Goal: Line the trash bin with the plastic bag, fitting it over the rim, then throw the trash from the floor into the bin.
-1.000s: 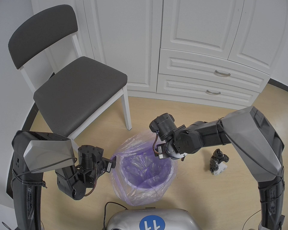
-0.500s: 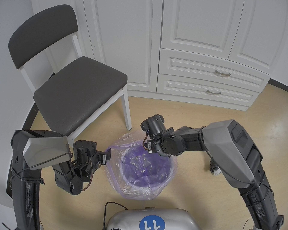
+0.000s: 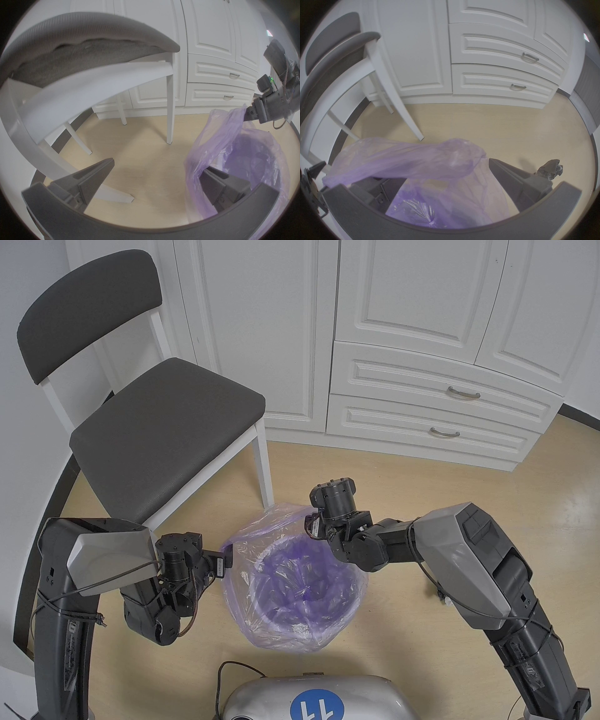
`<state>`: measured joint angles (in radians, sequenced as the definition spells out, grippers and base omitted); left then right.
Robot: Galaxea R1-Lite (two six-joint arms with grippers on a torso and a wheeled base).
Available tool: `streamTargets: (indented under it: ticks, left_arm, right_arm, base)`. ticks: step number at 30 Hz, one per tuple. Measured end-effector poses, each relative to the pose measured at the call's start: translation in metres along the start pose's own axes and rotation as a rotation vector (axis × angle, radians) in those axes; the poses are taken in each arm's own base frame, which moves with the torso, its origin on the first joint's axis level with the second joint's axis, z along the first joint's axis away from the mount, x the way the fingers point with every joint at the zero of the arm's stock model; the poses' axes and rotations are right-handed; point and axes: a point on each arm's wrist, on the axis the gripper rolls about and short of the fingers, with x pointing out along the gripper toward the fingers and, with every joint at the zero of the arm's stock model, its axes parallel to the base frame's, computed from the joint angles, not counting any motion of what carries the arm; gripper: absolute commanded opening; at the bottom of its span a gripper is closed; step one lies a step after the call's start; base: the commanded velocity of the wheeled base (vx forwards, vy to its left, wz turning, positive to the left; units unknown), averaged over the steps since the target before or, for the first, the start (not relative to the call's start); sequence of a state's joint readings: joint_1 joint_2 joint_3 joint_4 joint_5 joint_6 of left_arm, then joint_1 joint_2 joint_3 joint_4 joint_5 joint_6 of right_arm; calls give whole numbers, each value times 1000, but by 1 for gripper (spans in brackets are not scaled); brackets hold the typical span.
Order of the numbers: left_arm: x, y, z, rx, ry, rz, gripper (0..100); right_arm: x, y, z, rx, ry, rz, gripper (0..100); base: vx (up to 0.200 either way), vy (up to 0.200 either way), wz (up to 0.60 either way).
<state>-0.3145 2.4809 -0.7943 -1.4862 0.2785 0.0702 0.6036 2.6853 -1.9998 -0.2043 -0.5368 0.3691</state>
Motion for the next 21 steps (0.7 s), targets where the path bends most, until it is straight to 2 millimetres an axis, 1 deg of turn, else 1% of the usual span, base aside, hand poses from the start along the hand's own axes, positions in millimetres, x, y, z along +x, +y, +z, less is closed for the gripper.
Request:
streamTargets:
  ticks: [5,14,17,21]
  left_arm:
    - [14,-1,-10,-43,-6,10,100]
    - [45,3,-28,-79,-28,43,100]
    - [52,2,-35,-78,-14,46,100]
    - [55,0,-43,-67,23,42,100]
  right_arm:
    - [6,-7,0,20,-3,-15,100]
    - [13,-16,1,54,-8,-27,100]
    - [15,-20,2,61,-10,-29,100]
    - [19,-25,1,61,-2,-42,100]
  base:
    - [0,0,0]
    - [0,0,0]
    - [0,0,0]
    - [0,0,0]
